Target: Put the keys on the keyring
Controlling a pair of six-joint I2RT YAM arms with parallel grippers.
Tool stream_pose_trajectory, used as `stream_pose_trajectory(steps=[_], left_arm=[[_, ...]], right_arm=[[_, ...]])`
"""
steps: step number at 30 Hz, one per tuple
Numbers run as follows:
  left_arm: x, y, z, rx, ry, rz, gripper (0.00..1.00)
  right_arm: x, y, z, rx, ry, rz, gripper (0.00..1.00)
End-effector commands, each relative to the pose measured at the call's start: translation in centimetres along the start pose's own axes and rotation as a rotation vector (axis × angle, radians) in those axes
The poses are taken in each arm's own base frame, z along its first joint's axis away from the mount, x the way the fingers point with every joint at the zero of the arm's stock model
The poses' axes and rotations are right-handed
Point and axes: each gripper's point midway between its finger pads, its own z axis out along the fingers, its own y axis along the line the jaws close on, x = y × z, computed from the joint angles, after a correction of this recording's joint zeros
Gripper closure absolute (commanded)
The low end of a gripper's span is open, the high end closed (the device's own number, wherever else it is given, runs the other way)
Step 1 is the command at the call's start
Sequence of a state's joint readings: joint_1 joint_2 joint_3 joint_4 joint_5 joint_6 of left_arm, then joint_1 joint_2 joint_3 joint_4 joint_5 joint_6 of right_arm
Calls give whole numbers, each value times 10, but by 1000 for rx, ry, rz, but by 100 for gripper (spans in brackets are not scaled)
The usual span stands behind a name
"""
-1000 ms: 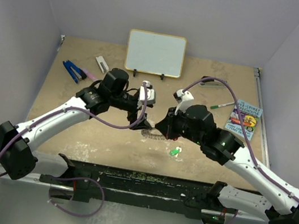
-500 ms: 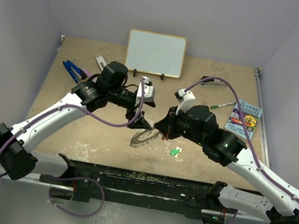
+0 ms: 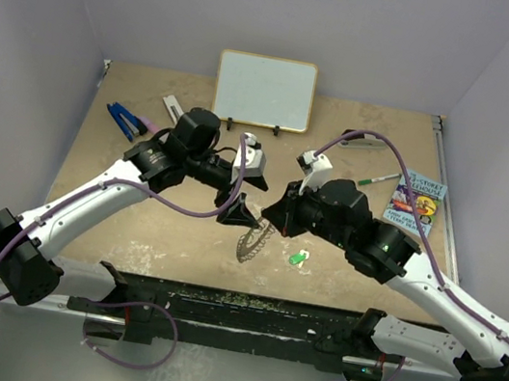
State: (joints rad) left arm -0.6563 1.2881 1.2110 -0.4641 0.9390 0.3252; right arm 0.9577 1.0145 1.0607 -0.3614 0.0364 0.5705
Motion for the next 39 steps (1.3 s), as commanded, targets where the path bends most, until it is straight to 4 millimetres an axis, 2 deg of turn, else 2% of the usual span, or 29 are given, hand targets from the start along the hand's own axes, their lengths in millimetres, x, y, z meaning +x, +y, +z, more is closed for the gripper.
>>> stream_pose_trajectory(steps=[1, 6, 10, 16, 28, 33, 39], left_arm=[[-4, 0, 1, -3, -18, 37, 2], [-1, 5, 1, -28, -6, 43, 2], [-7, 4, 0, -32, -13, 32, 2], [-28, -15, 0, 54, -52, -30, 2], [-13, -10, 12, 36, -23, -42, 2], [-10, -2, 13, -3, -13, -35, 2], [-6, -2, 13, -6, 3, -19, 2]], right_arm=[[-39, 22, -12, -59, -122, 15, 100], [-40, 22, -13, -54, -125, 14, 100], [-40, 22, -12, -48, -124, 16, 100], [-39, 21, -10, -35, -122, 16, 100], [-42, 28, -13, -40, -139, 20, 100], [-43, 32, -15, -50, -142, 18, 100], [-41, 33, -18, -55, -140, 18, 100]])
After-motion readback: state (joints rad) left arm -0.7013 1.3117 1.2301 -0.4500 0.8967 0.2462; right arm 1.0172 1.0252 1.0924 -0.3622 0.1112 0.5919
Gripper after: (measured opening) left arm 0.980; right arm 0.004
